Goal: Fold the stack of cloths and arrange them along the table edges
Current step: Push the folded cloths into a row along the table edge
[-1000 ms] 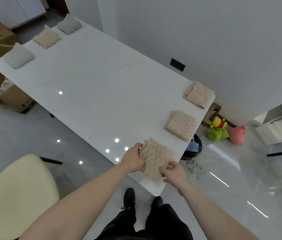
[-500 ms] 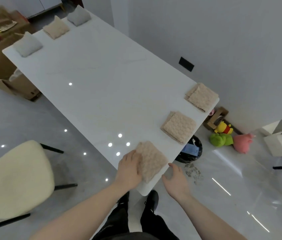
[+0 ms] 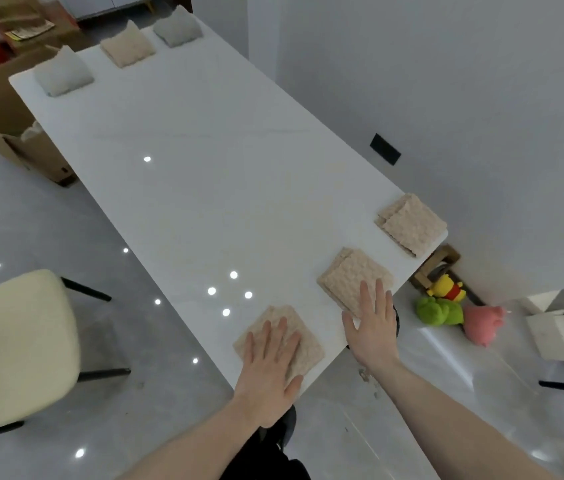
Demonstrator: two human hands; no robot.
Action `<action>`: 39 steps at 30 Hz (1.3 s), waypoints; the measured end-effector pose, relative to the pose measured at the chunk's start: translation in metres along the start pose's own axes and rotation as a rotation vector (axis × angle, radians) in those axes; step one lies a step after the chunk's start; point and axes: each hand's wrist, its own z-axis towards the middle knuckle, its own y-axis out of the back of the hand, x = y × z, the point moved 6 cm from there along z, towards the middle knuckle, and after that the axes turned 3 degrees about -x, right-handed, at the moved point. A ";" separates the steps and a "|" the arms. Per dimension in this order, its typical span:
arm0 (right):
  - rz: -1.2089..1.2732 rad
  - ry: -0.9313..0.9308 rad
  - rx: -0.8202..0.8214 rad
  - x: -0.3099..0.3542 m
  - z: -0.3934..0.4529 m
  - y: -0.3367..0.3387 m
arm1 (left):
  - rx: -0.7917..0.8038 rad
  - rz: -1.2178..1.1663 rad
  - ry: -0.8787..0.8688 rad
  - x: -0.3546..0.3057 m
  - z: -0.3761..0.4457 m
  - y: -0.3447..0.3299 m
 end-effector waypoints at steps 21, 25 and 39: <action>-0.040 -0.051 0.214 0.005 0.064 -0.044 | -0.039 0.007 -0.026 0.023 0.045 -0.020; 0.001 0.051 0.129 -0.005 0.053 -0.021 | -0.049 -0.059 0.057 0.004 0.021 -0.018; -0.145 0.367 0.273 -0.019 0.085 -0.009 | -0.009 -0.193 0.535 -0.027 0.009 -0.016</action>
